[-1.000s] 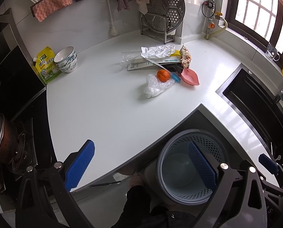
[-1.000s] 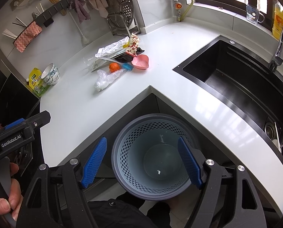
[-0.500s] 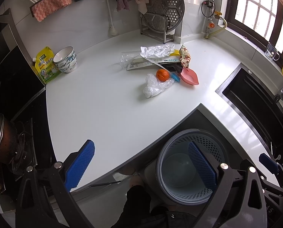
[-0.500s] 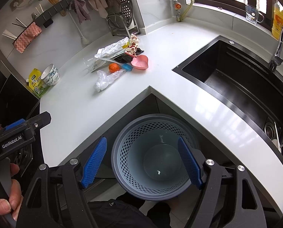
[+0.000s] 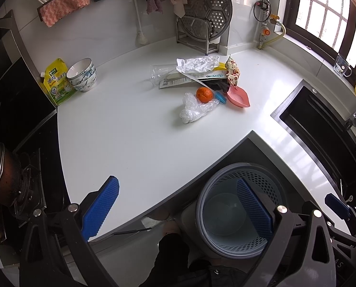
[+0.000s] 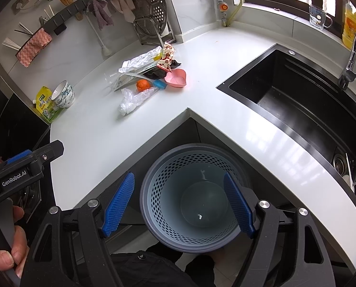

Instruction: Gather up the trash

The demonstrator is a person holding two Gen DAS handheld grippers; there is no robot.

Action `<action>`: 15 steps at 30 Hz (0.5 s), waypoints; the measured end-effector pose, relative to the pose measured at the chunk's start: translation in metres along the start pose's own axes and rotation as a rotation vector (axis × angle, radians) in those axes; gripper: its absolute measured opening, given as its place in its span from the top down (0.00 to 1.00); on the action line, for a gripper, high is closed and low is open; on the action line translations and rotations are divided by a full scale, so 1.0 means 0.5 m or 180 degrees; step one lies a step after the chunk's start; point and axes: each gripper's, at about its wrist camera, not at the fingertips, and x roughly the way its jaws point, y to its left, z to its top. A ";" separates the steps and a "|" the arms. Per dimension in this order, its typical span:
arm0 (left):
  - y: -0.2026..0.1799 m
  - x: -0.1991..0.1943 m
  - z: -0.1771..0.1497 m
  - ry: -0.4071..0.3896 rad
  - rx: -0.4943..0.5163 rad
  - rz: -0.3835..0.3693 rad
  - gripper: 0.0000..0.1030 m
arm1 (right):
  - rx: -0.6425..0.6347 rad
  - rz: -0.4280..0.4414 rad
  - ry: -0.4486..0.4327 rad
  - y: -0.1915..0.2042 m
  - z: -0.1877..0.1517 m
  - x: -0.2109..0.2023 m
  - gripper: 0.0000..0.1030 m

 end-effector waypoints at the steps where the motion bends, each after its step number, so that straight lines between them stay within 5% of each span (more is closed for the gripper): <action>1: 0.000 0.000 0.000 -0.0001 -0.0002 -0.0003 0.06 | 0.0000 0.0001 -0.0001 0.000 0.001 0.000 0.28; 15: 0.000 0.000 -0.001 -0.0003 -0.0008 -0.0001 0.06 | 0.0000 0.0005 0.0003 -0.002 0.001 0.001 0.28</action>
